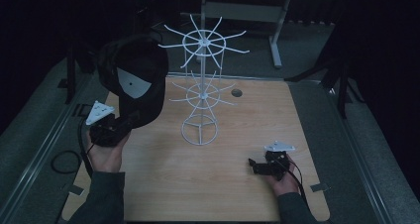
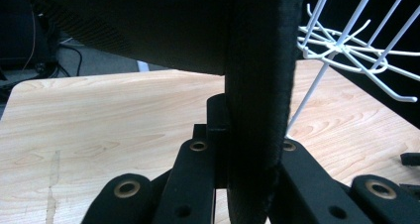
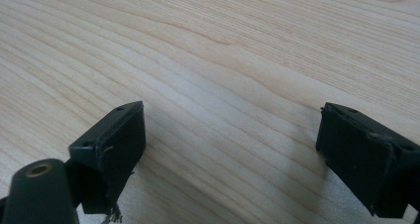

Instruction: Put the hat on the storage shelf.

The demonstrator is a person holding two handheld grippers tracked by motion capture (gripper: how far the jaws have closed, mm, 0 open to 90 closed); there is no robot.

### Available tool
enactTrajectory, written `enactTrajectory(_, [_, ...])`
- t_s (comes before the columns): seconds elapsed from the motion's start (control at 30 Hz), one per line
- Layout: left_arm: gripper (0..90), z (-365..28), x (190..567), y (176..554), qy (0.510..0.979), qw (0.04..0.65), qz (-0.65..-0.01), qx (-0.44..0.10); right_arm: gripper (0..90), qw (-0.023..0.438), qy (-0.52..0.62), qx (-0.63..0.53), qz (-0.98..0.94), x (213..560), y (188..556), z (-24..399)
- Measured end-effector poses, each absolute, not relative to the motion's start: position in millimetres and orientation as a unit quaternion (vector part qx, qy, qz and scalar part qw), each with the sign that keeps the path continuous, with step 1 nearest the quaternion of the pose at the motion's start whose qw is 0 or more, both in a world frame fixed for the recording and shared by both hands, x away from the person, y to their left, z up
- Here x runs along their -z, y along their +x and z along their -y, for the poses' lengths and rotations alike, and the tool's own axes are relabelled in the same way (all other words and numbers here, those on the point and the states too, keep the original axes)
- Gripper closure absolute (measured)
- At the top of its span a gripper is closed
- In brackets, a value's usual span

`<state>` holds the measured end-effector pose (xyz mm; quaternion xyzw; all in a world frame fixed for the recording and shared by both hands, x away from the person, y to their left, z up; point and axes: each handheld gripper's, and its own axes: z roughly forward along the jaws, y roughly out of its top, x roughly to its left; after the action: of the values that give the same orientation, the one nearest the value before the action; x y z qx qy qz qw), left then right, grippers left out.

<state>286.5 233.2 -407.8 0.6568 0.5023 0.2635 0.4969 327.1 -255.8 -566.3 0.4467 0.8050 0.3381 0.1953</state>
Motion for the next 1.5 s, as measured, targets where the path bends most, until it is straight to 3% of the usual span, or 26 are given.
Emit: enactTrajectory(1.5, [86.7, -221, 379, 290, 0.646, 0.503, -0.487, -0.306, 11.7, 0.195, 0.447, -0.338, -0.805, 566, 327, 256])
